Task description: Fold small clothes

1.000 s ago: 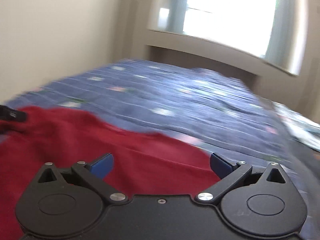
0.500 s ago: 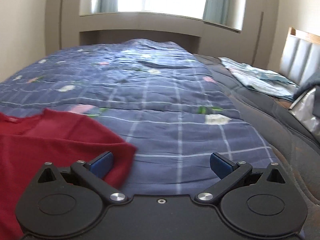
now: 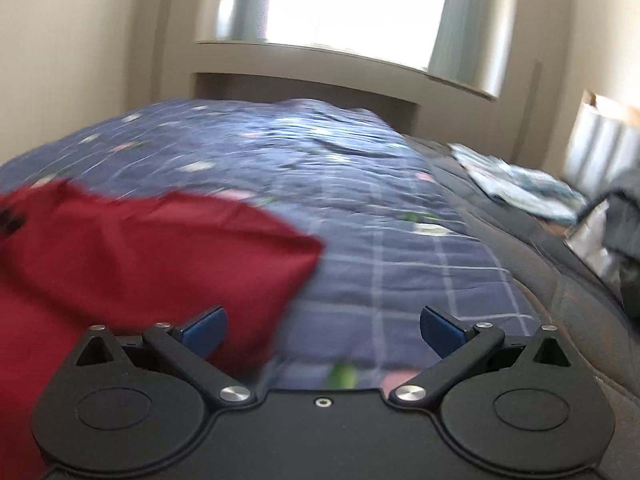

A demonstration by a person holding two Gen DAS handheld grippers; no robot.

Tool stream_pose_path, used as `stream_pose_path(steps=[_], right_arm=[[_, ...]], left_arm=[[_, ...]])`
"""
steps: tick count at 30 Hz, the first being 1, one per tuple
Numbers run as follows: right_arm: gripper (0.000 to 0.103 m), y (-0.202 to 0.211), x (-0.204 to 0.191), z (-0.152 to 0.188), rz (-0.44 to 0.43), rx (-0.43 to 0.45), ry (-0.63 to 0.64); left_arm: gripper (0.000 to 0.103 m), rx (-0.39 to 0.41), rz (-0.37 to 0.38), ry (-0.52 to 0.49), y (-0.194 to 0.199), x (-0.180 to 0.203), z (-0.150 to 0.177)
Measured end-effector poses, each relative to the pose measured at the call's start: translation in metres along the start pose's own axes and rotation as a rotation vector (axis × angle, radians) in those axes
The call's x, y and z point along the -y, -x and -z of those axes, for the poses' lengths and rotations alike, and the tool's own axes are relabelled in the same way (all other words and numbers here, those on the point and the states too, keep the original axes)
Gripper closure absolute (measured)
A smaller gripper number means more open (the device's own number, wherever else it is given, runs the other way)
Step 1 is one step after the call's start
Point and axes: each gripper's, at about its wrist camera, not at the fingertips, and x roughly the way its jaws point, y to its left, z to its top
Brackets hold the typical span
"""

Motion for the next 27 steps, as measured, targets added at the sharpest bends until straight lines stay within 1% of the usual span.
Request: stream_pose_path(steps=[3,5,7,12,15,16,20,24,27], right_arm=[[0.001,0.002,-0.025,0.008,-0.003,-0.010,0.097],[0.001,-0.003,-0.040,0.009,0.028,-0.017,0.160],[0.001,-0.008,-0.048,0.008,0.060,0.009,0.201],[0.001,-0.026,-0.062,0.005,0.264,0.087,0.261],[0.001,-0.034,-0.066,0.006,0.342,0.140,0.308],[0.001,-0.036,-0.064,0.006,0.357,0.141,0.313],[0.001,-0.035,-0.048,0.003,0.406,0.115,0.247],[0.001,-0.028,-0.022,0.008,0.393,0.072,0.157],[0.001,-0.027,-0.014,0.013,0.360,0.039,0.109]], left_arm=[[0.000,0.004,0.000,0.001,0.000,0.000,0.000],[0.000,0.008,-0.001,0.000,0.000,0.000,0.001],[0.000,0.010,-0.003,-0.002,0.001,0.001,0.001],[0.000,0.013,-0.013,-0.011,0.002,0.002,0.002],[0.000,0.014,-0.013,-0.011,0.002,0.003,0.002],[0.000,0.014,-0.013,-0.011,0.002,0.003,0.002],[0.000,0.014,-0.013,-0.011,0.002,0.003,0.002],[0.000,0.015,-0.013,-0.012,0.002,0.002,0.002],[0.000,0.015,-0.013,-0.012,0.002,0.002,0.002]])
